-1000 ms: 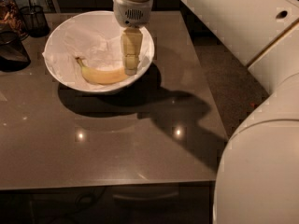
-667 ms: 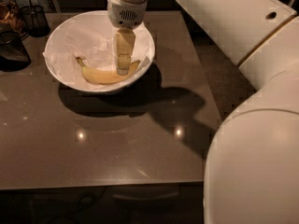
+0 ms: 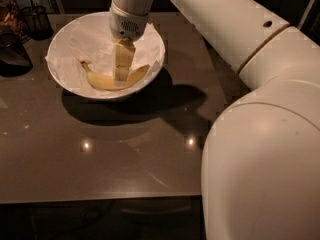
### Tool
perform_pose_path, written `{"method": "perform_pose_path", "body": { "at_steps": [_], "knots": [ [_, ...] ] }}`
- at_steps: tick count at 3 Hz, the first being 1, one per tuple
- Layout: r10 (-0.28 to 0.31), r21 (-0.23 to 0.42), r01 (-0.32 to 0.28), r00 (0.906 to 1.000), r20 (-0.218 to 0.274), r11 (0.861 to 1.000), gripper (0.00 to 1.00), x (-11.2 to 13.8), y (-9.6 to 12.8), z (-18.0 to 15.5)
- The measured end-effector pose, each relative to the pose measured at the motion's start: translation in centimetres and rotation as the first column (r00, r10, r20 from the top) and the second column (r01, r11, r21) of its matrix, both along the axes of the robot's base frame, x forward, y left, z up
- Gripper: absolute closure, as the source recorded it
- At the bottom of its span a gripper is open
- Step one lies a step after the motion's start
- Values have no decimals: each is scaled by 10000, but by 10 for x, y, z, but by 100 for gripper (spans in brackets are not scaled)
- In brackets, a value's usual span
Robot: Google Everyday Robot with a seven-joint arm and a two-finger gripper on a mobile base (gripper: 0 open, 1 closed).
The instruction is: Pick banana from white bowl
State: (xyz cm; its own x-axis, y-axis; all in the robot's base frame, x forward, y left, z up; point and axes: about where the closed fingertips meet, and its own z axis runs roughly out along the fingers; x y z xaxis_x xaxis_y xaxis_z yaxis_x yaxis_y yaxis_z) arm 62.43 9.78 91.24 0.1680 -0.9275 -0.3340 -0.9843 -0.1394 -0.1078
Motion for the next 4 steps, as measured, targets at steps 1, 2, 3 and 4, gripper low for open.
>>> {"method": "perform_pose_path", "body": {
  "at_steps": [1, 2, 3, 4],
  "knots": [
    [-205, -90, 201, 9987, -461, 9998, 19, -4, 6, -19],
    [-606, -270, 586, 9949, -803, 9979, 32, -5, 5, -33],
    [-1128, -426, 1090, 9888, -977, 9931, 28, 0, -2, -38],
    [-1441, -554, 1388, 9837, -1080, 9888, 28, 7, -6, -42]
  ]
}}
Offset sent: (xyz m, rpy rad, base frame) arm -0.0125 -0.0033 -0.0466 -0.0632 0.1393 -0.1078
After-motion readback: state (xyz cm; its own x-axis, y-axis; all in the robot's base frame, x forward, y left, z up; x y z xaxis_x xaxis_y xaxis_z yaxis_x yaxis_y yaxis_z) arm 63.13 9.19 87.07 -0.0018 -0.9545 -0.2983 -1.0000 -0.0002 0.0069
